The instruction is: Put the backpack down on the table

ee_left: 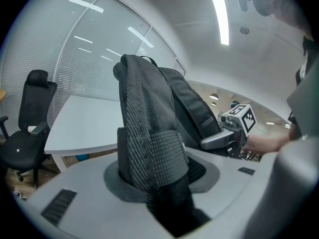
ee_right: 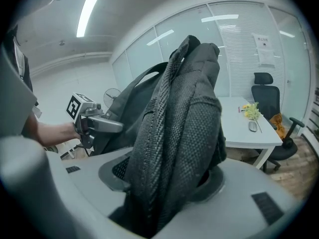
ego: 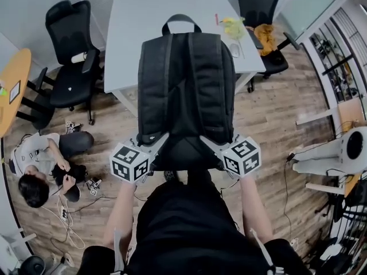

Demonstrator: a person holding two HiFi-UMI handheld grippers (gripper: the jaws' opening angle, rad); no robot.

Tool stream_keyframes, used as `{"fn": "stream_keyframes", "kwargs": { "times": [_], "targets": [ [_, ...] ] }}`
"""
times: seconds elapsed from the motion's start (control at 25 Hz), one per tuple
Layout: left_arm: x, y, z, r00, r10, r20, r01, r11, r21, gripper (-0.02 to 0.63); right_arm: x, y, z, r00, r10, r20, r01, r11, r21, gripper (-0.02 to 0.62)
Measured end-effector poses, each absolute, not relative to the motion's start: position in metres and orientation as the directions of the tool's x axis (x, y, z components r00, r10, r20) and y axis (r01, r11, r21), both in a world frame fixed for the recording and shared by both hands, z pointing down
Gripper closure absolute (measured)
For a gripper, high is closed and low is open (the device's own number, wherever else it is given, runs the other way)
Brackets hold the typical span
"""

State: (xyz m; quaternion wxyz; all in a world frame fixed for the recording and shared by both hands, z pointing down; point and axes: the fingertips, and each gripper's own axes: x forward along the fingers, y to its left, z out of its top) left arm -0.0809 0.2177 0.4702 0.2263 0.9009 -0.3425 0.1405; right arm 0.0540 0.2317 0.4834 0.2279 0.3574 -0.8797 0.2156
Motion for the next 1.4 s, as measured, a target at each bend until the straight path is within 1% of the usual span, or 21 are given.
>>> {"fn": "stream_keyframes", "kwargs": {
  "times": [0.36, 0.88, 1.12, 1.24, 1.4],
  "targets": [
    [-0.064, 0.155, 0.469, 0.683, -0.584, 0.439, -0.724, -0.618, 0.306, 0.437, 0.071, 0.161, 0.487, -0.687, -0.484, 0.541, -0.682, 0.686, -0.252, 0.347],
    [0.004, 0.072, 0.471, 0.622, -0.625, 0.473, -0.779, -0.554, 0.294, 0.434, 0.138, 0.067, 0.493, -0.741, -0.415, 0.528, -0.616, 0.733, -0.289, 0.347],
    [0.028, 0.057, 0.483, 0.592, -0.645, 0.483, -0.805, -0.504, 0.314, 0.433, 0.161, 0.045, 0.504, -0.756, -0.359, 0.547, -0.579, 0.757, -0.303, 0.347],
    [0.032, 0.058, 0.486, 0.574, -0.649, 0.499, -0.818, -0.469, 0.332, 0.433, 0.166, 0.043, 0.507, -0.766, -0.321, 0.557, -0.556, 0.766, -0.323, 0.347],
    [0.031, 0.050, 0.488, 0.557, -0.658, 0.506, -0.830, -0.446, 0.334, 0.433, 0.164, 0.031, 0.511, -0.777, -0.303, 0.551, -0.538, 0.775, -0.332, 0.347]
  ]
}}
